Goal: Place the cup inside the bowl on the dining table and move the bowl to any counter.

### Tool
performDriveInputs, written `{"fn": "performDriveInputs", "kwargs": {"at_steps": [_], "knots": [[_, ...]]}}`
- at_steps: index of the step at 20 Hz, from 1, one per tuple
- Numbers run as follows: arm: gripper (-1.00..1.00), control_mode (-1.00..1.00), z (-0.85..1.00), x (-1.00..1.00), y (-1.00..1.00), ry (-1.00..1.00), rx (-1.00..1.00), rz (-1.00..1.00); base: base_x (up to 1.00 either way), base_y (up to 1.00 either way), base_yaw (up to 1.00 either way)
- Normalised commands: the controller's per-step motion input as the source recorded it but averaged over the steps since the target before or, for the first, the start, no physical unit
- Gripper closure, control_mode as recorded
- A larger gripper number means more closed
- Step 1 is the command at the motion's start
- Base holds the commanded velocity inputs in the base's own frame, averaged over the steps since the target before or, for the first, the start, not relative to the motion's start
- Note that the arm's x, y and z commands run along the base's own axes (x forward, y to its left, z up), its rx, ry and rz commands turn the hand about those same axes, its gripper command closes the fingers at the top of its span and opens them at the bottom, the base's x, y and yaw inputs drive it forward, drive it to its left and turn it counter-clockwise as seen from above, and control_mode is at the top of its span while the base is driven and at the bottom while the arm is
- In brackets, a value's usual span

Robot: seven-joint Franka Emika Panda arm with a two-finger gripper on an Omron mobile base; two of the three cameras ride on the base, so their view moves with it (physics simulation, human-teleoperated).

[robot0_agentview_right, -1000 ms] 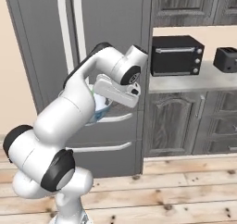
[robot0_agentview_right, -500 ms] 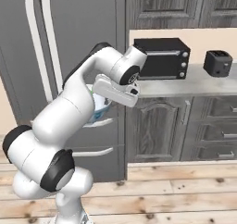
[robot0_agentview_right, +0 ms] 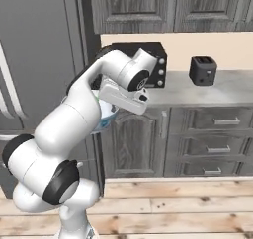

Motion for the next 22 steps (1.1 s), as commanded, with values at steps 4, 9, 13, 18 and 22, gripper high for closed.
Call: {"fn": "performDriveInputs", "kwargs": {"at_steps": [4, 9, 13, 18, 22], "knots": [[1.0, 1.0, 0.0, 0.0, 0.0, 0.0, 0.0, 0.0, 0.55, -0.76, 0.07], [1.0, 1.0, 0.0, 0.0, 0.0, 0.0, 0.0, 0.0, 0.59, -0.78, 0.08], [1.0, 1.0, 0.0, 0.0, 0.0, 0.0, 0.0, 0.0, 0.57, -0.81, 0.08], [1.0, 1.0, 0.0, 0.0, 0.0, 0.0, 0.0, 0.0, 0.52, -0.82, 0.08], [1.0, 1.0, 0.0, 0.0, 0.0, 0.0, 0.0, 0.0, 0.48, -0.76, 0.07]]}}
